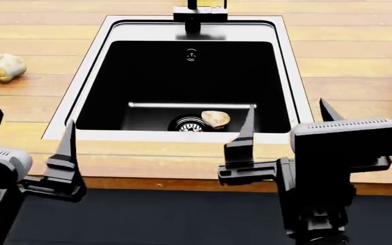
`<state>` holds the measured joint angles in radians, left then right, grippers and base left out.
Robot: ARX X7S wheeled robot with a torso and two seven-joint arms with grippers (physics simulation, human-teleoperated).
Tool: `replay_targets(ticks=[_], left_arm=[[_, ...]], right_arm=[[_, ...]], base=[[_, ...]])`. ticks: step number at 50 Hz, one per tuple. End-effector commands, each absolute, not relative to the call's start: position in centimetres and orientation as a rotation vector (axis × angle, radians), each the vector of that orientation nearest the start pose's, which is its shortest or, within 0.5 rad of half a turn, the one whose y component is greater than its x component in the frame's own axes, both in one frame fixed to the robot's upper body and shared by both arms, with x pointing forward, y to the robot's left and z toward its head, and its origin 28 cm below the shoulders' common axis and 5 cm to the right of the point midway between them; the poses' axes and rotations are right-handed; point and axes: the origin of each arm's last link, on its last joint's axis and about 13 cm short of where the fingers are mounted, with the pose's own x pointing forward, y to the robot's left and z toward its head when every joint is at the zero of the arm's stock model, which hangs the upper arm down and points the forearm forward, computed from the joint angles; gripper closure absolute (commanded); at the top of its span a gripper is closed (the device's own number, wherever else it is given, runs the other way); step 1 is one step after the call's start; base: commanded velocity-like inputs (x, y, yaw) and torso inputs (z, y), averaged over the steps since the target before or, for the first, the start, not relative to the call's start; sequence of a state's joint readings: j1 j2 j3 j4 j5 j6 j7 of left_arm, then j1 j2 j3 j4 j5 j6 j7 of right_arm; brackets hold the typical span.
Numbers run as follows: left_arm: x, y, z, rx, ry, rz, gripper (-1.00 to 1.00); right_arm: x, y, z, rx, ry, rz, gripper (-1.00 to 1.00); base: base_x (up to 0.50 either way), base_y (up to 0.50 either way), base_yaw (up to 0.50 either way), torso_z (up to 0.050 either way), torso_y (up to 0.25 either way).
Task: Turn on the sink faucet.
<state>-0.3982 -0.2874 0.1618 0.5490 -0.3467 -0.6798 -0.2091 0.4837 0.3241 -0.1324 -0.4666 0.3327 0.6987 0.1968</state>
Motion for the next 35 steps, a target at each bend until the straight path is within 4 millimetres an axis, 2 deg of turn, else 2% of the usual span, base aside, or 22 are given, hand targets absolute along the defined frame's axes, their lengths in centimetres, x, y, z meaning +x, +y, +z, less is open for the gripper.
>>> replay_targets(ticks=[1, 4, 8, 11, 13, 16, 22, 30, 33, 35], left_arm=[[31.1, 21.2, 25.1, 0.053, -0.28, -0.157, -1.0], [32.0, 20.8, 26.8, 0.141, -0.31, -0.184, -1.0], [34.1, 20.8, 28.0, 0.116, -0.28, -0.187, -1.0], [36.4, 20.8, 28.5, 0.092, -0.246, -0.182, -1.0], [37.2, 20.4, 28.6, 0.081, -0.221, -0.201, -1.0], [39.6, 20.9, 28.4, 0.053, -0.159, -0.185, -1.0], [43.7, 21.4, 28.6, 0.103, -0.115, -0.143, -1.0], [44.0, 23.0, 29.3, 0.135, -0.072, -0.052, -1.0], [44.0, 23.2, 29.1, 0.141, -0.058, -0.05, -1.0], [44.0, 23.4, 28.9, 0.141, -0.06, -0.048, -1.0]], right_arm=[[31.3, -13.3, 25.6, -0.214, -0.239, 0.112, -1.0], [33.0, -13.1, 26.5, -0.229, -0.231, 0.134, -1.0], [35.1, -13.2, 27.2, -0.203, -0.191, 0.162, -1.0], [36.8, -13.8, 27.5, -0.214, -0.178, 0.137, -1.0], [37.5, -14.3, 27.6, -0.151, -0.17, 0.126, -1.0], [38.3, -14.8, 28.3, -0.106, -0.182, 0.121, -1.0], [41.1, -15.9, 28.4, -0.149, -0.107, 0.109, -1.0], [42.1, -16.0, 30.3, -0.205, -0.057, 0.09, -1.0], [41.8, -15.9, 29.9, -0.208, -0.042, 0.088, -1.0], [40.9, -15.8, 29.4, -0.202, -0.037, 0.091, -1.0]], base=[[0.0, 0.0, 0.0, 0.0, 0.0], [0.0, 0.0, 0.0, 0.0, 0.0], [0.0, 0.0, 0.0, 0.0, 0.0], [0.0, 0.0, 0.0, 0.0, 0.0], [0.0, 0.0, 0.0, 0.0, 0.0], [0.0, 0.0, 0.0, 0.0, 0.0], [0.0, 0.0, 0.0, 0.0, 0.0], [0.0, 0.0, 0.0, 0.0, 0.0], [0.0, 0.0, 0.0, 0.0, 0.0], [0.0, 0.0, 0.0, 0.0, 0.0]])
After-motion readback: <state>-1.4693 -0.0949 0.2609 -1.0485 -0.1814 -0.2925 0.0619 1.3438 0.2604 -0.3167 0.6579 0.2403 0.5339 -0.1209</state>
